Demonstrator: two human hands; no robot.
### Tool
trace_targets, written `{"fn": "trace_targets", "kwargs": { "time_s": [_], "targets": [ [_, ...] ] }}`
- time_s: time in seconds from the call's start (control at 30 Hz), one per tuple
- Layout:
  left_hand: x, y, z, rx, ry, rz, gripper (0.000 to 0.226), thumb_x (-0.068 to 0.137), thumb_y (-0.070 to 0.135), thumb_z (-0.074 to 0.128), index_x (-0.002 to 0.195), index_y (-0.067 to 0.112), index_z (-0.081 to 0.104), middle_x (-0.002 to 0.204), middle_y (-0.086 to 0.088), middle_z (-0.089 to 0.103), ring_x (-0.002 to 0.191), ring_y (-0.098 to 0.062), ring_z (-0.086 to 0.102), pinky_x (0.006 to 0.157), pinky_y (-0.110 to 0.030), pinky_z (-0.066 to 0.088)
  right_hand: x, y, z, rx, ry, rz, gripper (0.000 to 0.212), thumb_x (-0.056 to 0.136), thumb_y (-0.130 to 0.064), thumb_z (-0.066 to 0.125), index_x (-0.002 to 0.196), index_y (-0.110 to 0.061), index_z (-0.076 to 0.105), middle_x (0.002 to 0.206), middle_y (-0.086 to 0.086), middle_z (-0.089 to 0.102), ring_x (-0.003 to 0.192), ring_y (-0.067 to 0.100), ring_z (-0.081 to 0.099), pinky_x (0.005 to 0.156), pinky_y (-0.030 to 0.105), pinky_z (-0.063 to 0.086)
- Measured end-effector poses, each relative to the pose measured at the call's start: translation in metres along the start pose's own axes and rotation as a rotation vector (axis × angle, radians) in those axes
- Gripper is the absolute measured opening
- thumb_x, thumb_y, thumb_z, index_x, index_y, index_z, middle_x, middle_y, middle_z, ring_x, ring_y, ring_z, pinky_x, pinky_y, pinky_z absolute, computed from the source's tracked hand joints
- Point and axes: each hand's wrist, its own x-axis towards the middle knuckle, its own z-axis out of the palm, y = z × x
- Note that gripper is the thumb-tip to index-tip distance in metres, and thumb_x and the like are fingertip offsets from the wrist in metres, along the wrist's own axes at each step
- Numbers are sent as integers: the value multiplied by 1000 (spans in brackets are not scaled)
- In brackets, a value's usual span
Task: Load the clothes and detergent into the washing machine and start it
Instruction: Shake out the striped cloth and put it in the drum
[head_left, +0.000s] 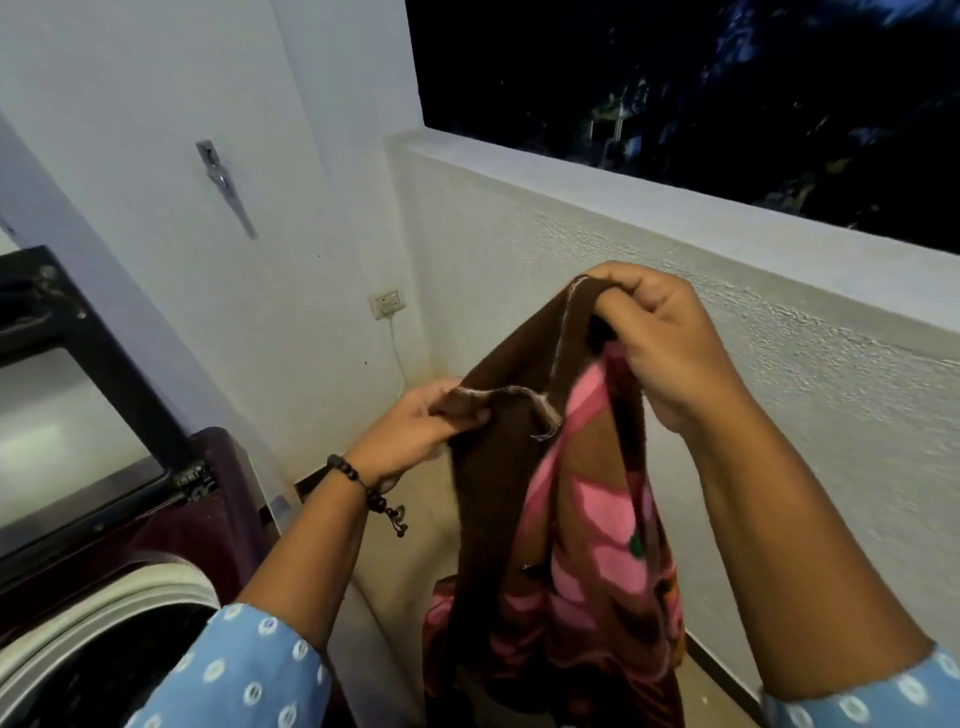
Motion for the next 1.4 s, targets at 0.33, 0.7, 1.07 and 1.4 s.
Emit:
{"fn": "trace_targets", "kwargs": {
  "time_s": [0.33,0.7,1.07,1.4],
  "targets": [
    [12,55,26,64,202,339,4,79,15,65,81,12,68,78,-9,70,72,-24,65,73,-37,53,-20,40,-3,-301,-359,159,85,80,-15,77,146,-37,29,127,-8,56,114,3,58,98,25,48],
    [3,18,47,-121,-16,230,32,88,7,66,116,-4,57,110,-22,64,101,-21,63,90,-41,53,-11,-2,-4,-207,-182,-77,27,94,6,48,108,-8,67,96,-3,68,94,12,65,85,29,51],
    [-11,-71,76,-48,-217,-151,16,96,27,55,108,18,60,107,0,68,95,-9,68,84,-24,55,-4,-62,-23,-64,80,-342,27,97,-2,44,96,-20,64,85,-10,65,81,7,63,69,22,50],
    [15,54,47,-181,79,305,15,89,5,57,96,2,69,87,-10,68,83,-15,61,75,-20,48,-12,24,8,-36,30,-61,32,93,-2,52,119,-20,57,106,-6,64,99,1,61,87,17,47]
  ]
}}
